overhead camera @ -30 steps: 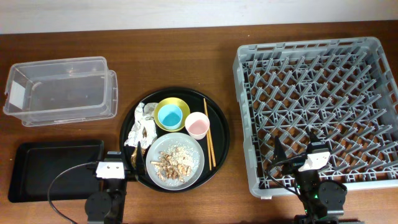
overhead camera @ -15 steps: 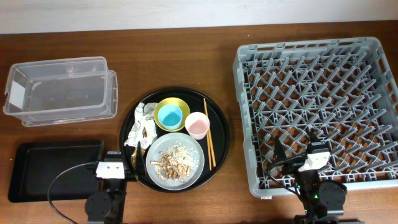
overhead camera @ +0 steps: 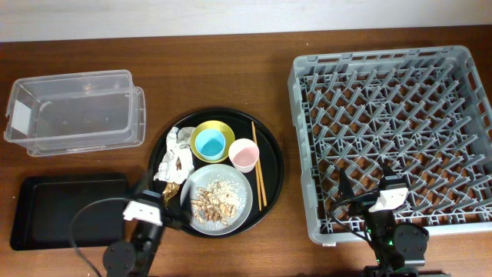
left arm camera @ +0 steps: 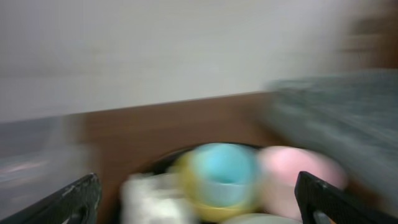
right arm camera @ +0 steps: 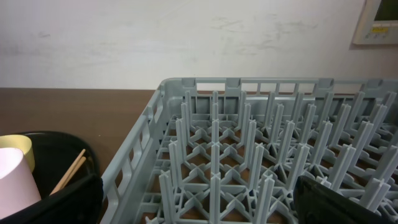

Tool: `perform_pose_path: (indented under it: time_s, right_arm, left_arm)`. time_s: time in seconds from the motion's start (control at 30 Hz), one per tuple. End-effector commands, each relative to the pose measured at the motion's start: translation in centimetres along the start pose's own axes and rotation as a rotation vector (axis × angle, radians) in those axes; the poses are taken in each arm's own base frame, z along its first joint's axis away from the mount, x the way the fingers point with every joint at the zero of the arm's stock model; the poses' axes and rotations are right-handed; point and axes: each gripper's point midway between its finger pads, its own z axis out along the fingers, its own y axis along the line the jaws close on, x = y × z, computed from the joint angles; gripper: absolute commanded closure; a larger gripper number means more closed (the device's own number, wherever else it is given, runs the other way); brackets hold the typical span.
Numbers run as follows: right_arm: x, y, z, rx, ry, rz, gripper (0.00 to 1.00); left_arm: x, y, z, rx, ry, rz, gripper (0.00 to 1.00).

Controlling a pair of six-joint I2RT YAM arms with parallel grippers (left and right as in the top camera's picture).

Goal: Sort waste into correct bins and load items into the dishwasher rack
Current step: 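Reach the left gripper to the white tissue on the tray and grasp it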

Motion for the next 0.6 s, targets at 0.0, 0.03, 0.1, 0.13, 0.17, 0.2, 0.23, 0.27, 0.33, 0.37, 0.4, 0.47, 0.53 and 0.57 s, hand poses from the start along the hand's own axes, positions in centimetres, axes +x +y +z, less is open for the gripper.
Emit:
perform_pose_path:
  time_s: [0.0,0.03,0.1,0.13,0.17,0.2,0.23,0.27,0.33,0.37,0.4,0.47,0.53,0.57]
  right_arm:
    - [0.4,-0.4,0.0,0.019,0.008,0.01,0.02]
    - [0.4,-0.4,0.0,0.019,0.008,0.01,0.02]
    - [0.4,-0.4,0.0,0.019,0.008,0.01,0.02]
    - [0.4,-0.4,0.0,0.019,0.008,0.01,0.02]
    - [0.4,-0.4,0.0,0.019,0.008,0.01,0.02]
    - [0.4,-0.4,0.0,0.019,0.008,0.01,0.02]
    - [0.4,-0.4,0.0,0.019,0.008,0.009,0.02]
    - [0.4,-0.4,0.0,0.019,0.008,0.01,0.02]
    - [0.4,-0.4,0.0,0.019,0.008,0.01,0.02]
    - [0.4,-0.4,0.0,0.019,0.008,0.01,0.02]
    - [0.4,-0.4,0.0,0.019,0.008,0.01,0.02]
    - [0.4,-0.4,0.0,0.019,0.008,0.01,0.02]
    - [0.4,-0.4,0.0,0.019,0.008,0.01,0.02]
    - [0.4,-0.4,0.0,0.019,0.008,0.01,0.01]
  left_arm:
    - [-2.0,-10.6,-3.8,0.661,-0.057,0.002,0.01]
    - [-3.0,-11.4,-4.5,0.713,-0.108,0.056,0.01]
    - [-5.3,-12.1,-5.5,0.75,-0.209,0.121,0.01]
    - [-6.6,-12.4,-6.0,0.756,-0.262,0.143,0.01]
    - [-7.7,-12.4,-6.5,0.75,-0.314,0.162,0.01]
    - [-8.8,-12.1,-6.5,0.717,-0.353,0.15,0.01]
    - [-9.6,-11.4,-6.1,0.667,-0.369,0.101,0.01]
    - [-10.1,-10.7,-5.7,0.623,-0.375,0.068,0.01]
    - [-10.9,-9.3,-4.9,0.534,-0.377,0.022,0.01]
    - [-11.4,-8.5,-4.4,0.476,-0.373,0.009,0.01]
    - [-11.7,-8.0,-4.1,0.443,-0.364,0.018,0.01]
    - [-12.3,-7.3,-3.5,0.388,-0.326,0.045,0.01]
    - [-12.7,-5.7,-2.4,0.278,-0.223,0.053,0.01]
    - [-12.9,-4.3,-1.8,0.193,-0.144,0.037,0.01]
